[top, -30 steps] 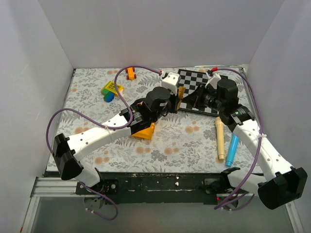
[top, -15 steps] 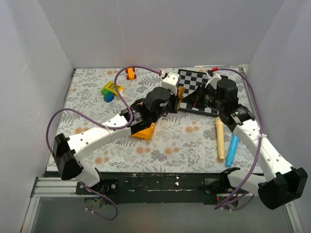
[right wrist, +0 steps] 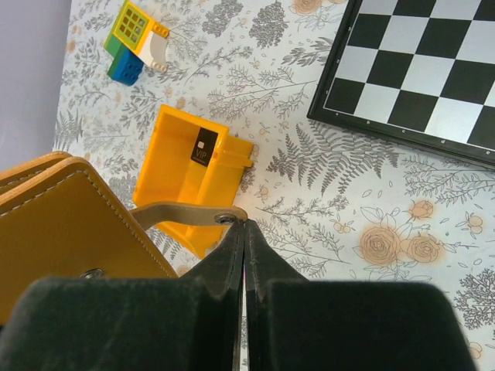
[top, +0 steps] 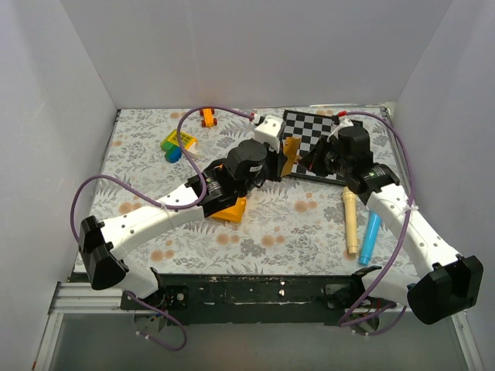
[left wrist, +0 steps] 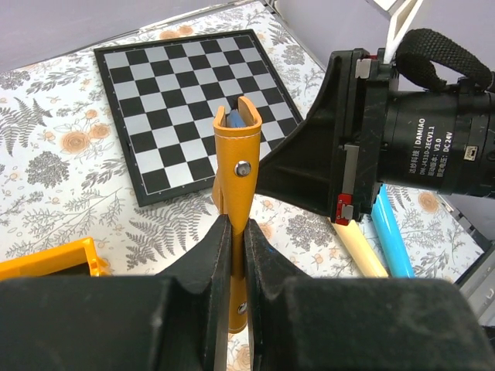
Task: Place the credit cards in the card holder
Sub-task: Open the card holder at the center of the board.
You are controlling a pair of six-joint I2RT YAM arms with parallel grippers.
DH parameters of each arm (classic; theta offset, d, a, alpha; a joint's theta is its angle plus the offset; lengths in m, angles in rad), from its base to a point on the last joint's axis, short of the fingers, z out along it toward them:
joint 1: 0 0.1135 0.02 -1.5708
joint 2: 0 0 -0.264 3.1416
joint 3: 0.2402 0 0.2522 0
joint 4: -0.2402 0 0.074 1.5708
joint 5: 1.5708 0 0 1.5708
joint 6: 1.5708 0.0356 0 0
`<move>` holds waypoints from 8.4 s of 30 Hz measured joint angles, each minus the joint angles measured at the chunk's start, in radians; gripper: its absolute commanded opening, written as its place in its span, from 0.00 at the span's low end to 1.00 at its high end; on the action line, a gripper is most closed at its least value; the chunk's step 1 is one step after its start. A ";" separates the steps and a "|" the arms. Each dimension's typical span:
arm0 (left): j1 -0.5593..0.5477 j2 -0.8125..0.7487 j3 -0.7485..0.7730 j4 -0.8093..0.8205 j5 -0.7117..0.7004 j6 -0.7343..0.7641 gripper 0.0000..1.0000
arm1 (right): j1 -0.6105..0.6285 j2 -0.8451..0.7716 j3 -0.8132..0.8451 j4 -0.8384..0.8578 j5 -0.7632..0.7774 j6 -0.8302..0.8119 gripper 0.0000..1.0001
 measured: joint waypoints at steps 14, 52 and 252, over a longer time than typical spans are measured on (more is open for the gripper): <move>0.025 -0.008 -0.062 0.031 -0.005 -0.019 0.00 | -0.042 -0.059 -0.042 0.025 -0.017 -0.022 0.49; 0.201 -0.111 -0.199 0.159 0.473 -0.158 0.00 | -0.137 -0.137 -0.167 0.278 -0.467 -0.004 0.46; 0.140 0.333 -0.439 0.219 0.364 -0.032 0.00 | -0.157 0.132 -0.108 -0.302 0.097 -0.073 0.50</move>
